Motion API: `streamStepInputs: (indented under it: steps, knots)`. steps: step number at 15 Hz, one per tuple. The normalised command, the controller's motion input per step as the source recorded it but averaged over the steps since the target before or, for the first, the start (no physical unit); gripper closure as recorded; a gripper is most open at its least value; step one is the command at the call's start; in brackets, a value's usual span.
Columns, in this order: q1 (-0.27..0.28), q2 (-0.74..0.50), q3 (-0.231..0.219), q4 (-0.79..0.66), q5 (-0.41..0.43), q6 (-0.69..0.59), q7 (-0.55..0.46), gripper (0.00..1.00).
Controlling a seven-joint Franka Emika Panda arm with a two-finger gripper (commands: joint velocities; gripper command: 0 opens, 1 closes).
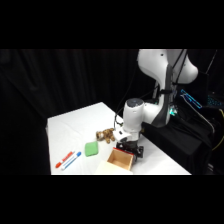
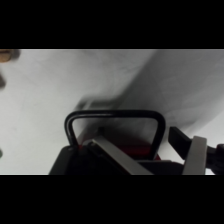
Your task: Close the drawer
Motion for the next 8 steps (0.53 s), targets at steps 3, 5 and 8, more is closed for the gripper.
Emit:
streamStepInputs:
  steps: [3, 5, 8]
  knots:
    - [0.281, 0.03, -0.133, 0.39, -0.173, -0.31, 0.22, 0.00]
    - [0.232, 0.08, -0.101, 0.44, -0.188, -0.31, 0.20, 0.00]
    - [0.163, 0.14, -0.070, 0.46, -0.180, -0.29, 0.16, 0.00]
